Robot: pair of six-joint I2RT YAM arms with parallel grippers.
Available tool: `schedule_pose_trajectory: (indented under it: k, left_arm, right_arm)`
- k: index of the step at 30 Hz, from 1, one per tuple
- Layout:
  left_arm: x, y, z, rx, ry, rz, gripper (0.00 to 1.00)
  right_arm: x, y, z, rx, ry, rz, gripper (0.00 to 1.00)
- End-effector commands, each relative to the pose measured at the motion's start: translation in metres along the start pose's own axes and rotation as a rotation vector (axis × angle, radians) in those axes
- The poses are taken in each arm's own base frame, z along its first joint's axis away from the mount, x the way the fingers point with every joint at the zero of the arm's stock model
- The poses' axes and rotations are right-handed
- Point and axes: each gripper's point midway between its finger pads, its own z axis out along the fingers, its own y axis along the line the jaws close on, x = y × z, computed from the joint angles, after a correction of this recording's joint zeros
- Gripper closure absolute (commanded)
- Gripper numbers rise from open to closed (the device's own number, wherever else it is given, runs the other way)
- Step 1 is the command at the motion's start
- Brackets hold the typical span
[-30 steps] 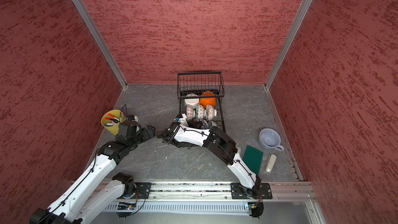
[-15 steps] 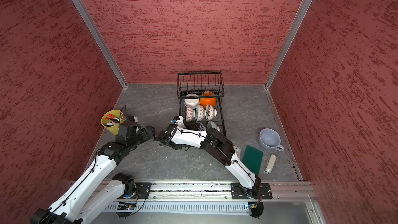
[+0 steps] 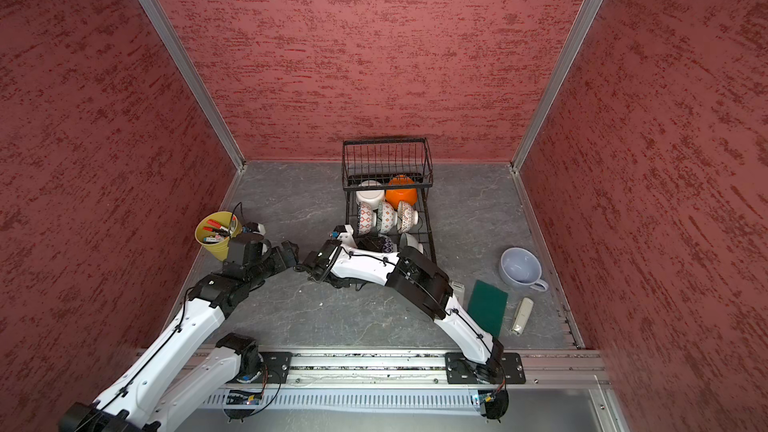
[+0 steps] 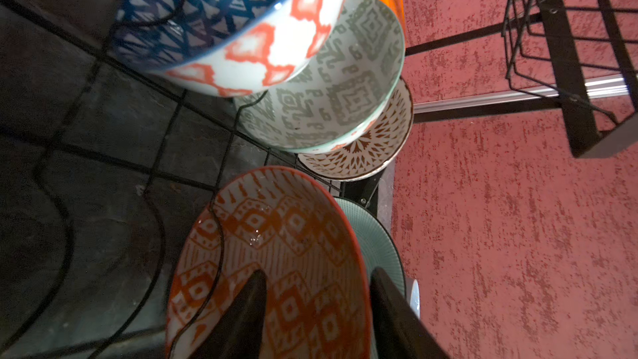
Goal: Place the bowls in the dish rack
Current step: 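Lower the orange-patterned bowl upright against the green-striped bowl with the right gripper, then open the right gripper and withdraw it from the rack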
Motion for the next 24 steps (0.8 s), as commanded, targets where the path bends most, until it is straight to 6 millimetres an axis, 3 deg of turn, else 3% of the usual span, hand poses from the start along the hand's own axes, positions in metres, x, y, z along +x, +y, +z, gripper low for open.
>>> schedule_pose_trajectory:
  k: [1, 13, 24]
  left_arm:
    - [0.007, 0.003, 0.001, 0.000, 0.021, 0.014, 0.00]
    - [0.006, 0.003, 0.001, -0.005, 0.029, 0.016, 0.00]
    - [0.004, 0.003, 0.002, 0.001, 0.032, 0.004, 0.00]
  right_arm:
    - [-0.013, 0.012, -0.013, -0.130, -0.016, 0.124, 0.40]
    - [-0.028, -0.018, -0.030, -0.217, -0.078, 0.241, 0.03]
    - [-0.036, -0.042, -0.044, -0.350, -0.183, 0.392, 0.01]
